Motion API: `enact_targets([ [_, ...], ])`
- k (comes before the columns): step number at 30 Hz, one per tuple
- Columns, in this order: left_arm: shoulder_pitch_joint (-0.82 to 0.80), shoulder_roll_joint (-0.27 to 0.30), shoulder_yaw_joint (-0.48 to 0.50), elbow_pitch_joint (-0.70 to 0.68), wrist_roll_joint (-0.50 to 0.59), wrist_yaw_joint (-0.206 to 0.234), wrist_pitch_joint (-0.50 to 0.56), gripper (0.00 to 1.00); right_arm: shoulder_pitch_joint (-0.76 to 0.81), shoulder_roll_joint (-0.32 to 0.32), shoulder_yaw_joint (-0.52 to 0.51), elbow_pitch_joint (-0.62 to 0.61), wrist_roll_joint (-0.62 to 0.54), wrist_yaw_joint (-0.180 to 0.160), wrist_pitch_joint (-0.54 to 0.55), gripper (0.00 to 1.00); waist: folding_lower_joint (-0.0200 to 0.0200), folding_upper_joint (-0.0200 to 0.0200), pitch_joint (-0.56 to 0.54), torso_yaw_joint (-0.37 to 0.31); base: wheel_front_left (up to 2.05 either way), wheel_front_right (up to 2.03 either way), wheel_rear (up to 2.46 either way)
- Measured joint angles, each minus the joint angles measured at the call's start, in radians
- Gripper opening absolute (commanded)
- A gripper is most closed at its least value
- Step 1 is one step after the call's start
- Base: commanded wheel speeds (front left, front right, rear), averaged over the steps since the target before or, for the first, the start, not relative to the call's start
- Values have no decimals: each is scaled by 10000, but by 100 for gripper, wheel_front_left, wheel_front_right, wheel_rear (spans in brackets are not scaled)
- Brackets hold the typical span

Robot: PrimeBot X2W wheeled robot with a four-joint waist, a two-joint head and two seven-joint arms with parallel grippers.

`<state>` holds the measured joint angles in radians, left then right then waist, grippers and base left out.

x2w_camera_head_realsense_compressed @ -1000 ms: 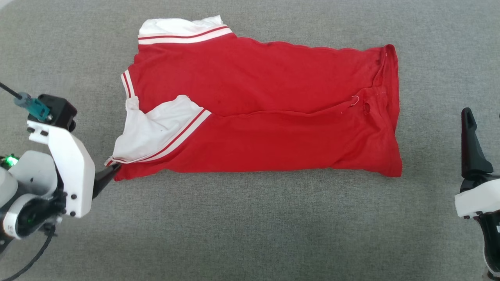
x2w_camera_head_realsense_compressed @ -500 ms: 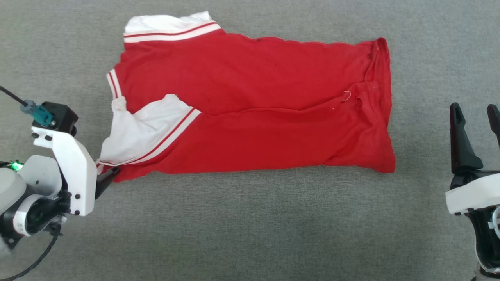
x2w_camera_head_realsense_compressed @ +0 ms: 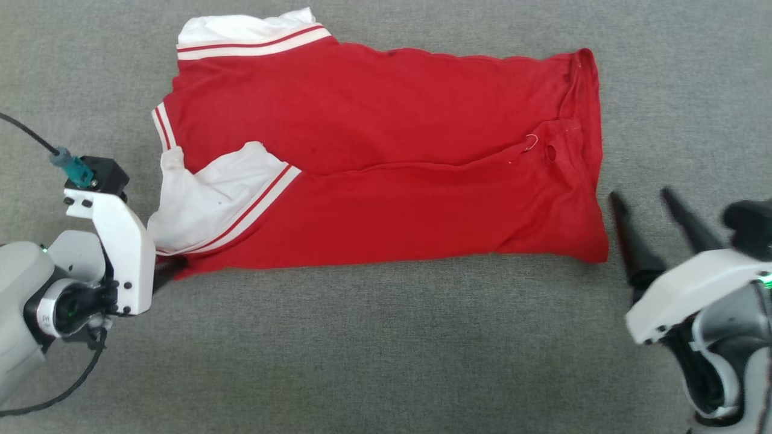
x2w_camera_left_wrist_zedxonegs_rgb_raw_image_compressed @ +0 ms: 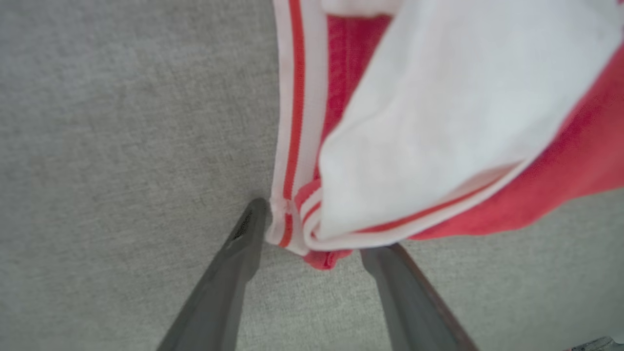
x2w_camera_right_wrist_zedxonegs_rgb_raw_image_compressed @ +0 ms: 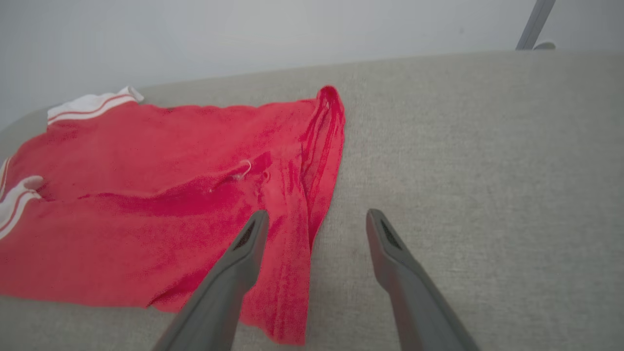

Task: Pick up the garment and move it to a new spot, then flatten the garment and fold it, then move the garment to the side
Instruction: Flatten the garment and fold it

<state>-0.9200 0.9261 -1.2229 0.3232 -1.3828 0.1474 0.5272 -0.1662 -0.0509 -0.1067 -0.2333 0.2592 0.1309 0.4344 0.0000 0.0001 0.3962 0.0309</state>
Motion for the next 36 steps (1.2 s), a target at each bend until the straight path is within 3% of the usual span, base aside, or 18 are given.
enact_targets([
  [11,-405,-819,-19,880,153,-754,105,0,-601,-104,552,848,-685,-2,3185,100,0,0,236,365,0,0,0],
  [19,-584,-1317,-23,1419,261,-1137,8,0,-1259,-508,963,1726,-761,-4,4477,100,0,1,373,684,0,0,0],
  [20,-593,-1369,-23,1478,263,-1185,-6,0,-1328,-583,997,1802,-777,-4,4679,82,0,0,381,720,0,0,0],
  [21,-604,-1427,-21,1540,268,-1212,-10,0,-1360,-671,1068,1824,-821,-4,4846,14,0,0,389,760,0,0,0],
  [22,-607,-1471,-21,1593,272,-1246,-73,0,-1393,-740,1114,1818,-830,-4,5010,0,0,0,392,794,0,0,0],
  [31,-601,-1561,50,1720,167,-1446,-125,0,-1252,-1160,1035,1141,-364,0,6259,0,0,0,179,985,0,0,0],
  [36,-535,-1221,52,1112,77,-1172,52,0,-858,-1814,1068,337,249,0,7162,0,-1,-1,-77,1101,0,0,0],
])
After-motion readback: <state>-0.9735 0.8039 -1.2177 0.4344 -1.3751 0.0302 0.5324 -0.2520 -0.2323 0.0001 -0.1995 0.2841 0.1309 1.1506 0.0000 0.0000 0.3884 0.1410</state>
